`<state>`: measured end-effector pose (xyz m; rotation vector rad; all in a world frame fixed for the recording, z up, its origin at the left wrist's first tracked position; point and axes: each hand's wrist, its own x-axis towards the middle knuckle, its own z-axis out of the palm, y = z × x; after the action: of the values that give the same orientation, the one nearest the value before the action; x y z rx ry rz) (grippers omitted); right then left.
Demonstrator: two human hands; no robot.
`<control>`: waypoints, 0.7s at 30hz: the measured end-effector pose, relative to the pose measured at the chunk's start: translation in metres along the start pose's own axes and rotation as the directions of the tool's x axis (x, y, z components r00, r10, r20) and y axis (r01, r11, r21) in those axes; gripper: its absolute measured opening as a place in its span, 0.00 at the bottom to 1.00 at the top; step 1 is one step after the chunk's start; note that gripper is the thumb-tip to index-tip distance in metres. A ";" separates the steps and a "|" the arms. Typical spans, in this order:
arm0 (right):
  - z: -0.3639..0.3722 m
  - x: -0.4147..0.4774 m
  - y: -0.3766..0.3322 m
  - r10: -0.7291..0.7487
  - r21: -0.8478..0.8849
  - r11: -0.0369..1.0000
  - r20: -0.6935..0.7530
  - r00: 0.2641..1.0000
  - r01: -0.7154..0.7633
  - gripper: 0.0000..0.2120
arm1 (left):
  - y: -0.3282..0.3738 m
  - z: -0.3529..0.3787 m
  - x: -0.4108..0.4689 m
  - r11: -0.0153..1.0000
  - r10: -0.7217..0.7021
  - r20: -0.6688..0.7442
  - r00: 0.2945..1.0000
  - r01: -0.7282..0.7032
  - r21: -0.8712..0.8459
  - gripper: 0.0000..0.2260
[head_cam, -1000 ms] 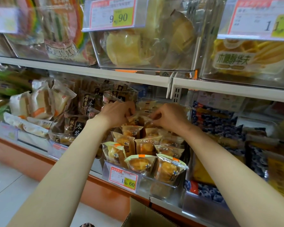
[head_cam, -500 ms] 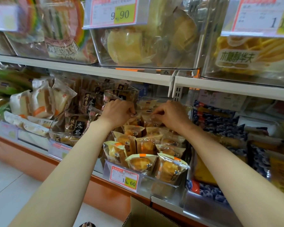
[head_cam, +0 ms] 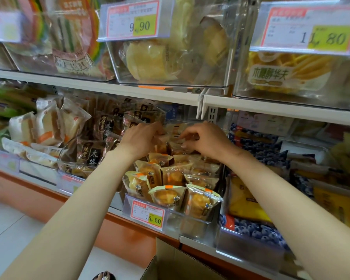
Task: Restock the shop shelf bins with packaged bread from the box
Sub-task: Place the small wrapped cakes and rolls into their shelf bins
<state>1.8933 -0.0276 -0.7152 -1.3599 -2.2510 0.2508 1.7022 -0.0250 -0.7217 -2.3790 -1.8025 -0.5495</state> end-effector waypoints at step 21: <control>0.009 -0.028 -0.022 -0.083 -0.160 0.984 -0.005 0.997 0.081 0.07 | -0.003 -0.036 -0.029 0.977 0.064 0.300 0.952 -0.121 0.176 0.11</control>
<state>1.8822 -0.0613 -0.7230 -1.3390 -2.3535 0.0343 1.6847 -0.0616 -0.6985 -2.4960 -1.7428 -0.0069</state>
